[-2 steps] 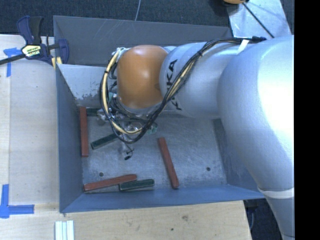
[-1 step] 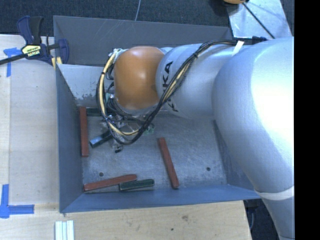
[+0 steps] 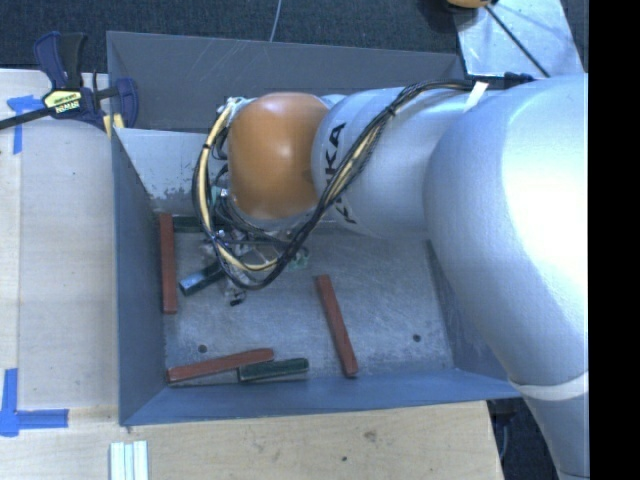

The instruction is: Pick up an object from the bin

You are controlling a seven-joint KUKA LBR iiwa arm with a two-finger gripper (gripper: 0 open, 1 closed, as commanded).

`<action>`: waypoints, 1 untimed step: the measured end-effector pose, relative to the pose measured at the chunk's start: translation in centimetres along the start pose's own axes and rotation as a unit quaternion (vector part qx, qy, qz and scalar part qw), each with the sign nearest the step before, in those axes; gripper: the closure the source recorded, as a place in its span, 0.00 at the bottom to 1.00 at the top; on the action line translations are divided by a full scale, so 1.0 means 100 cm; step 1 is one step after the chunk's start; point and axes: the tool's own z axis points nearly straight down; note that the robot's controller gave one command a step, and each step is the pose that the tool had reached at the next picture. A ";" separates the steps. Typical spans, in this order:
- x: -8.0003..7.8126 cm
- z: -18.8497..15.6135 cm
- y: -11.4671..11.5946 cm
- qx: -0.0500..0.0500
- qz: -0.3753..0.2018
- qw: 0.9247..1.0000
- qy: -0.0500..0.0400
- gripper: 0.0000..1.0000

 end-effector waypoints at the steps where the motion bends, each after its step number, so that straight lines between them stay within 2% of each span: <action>1: 0.002 -0.005 0.001 -0.001 0.000 1.000 0.003 1.00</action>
Offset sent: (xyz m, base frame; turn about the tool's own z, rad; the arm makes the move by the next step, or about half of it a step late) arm -0.0001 0.0000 0.0079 0.0000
